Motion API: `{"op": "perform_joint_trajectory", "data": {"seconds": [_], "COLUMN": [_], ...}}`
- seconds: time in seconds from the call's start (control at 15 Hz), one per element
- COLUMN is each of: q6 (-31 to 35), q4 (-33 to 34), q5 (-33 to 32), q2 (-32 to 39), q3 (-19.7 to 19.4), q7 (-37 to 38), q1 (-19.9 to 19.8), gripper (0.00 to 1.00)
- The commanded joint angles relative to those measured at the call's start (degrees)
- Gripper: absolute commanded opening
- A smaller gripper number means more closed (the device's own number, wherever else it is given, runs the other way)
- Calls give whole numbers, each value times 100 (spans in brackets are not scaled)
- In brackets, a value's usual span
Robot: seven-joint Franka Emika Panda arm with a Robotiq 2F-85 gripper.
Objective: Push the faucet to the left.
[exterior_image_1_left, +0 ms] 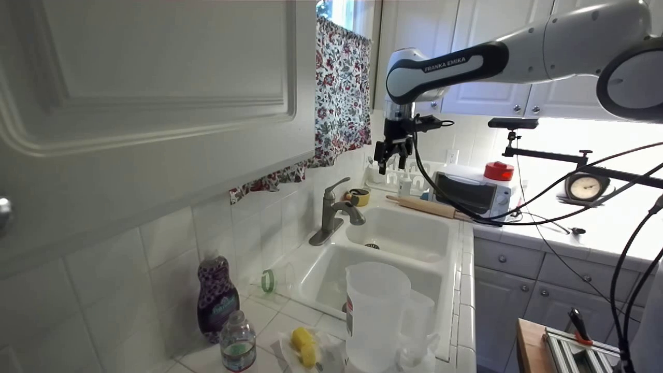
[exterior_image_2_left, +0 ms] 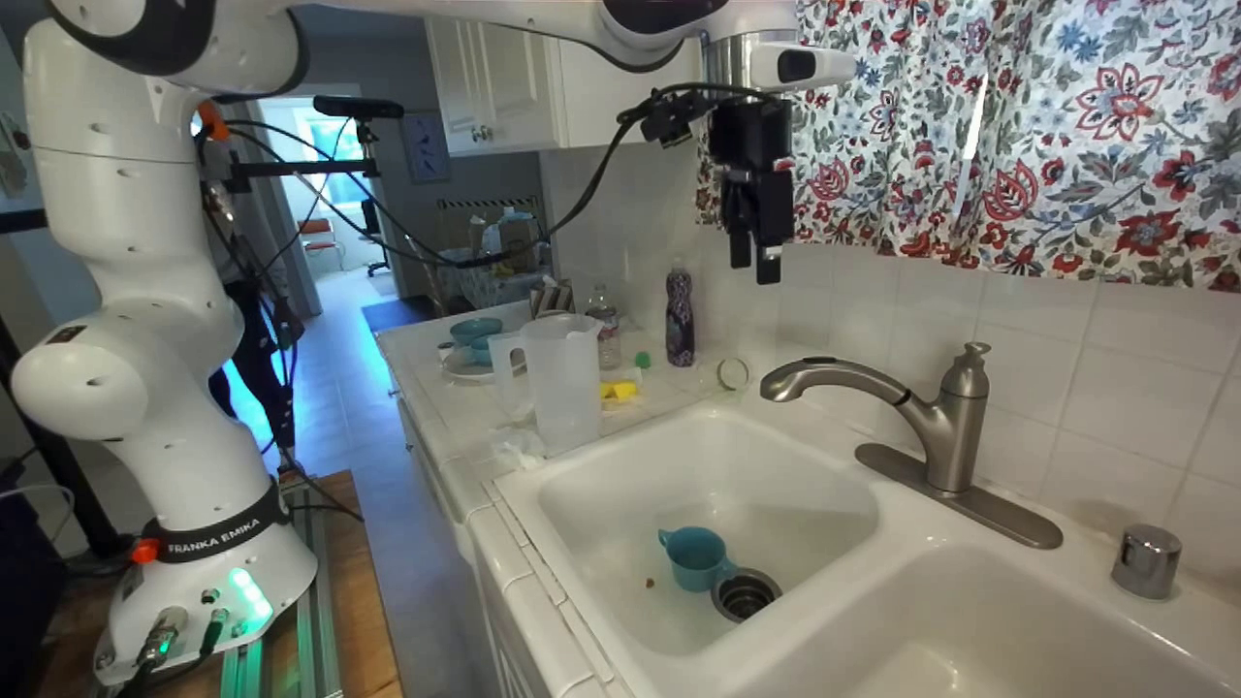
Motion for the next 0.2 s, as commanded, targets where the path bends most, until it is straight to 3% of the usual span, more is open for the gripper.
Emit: {"op": "perform_joint_trajectory", "data": {"seconds": [0.0, 0.13], "q6": [-29, -27], "q4": [23, -5], "q5": [14, 11], "q2": [17, 17], "q3": [-44, -42], "q7": [-19, -20], "q1": [36, 43], "gripper": [100, 100]}}
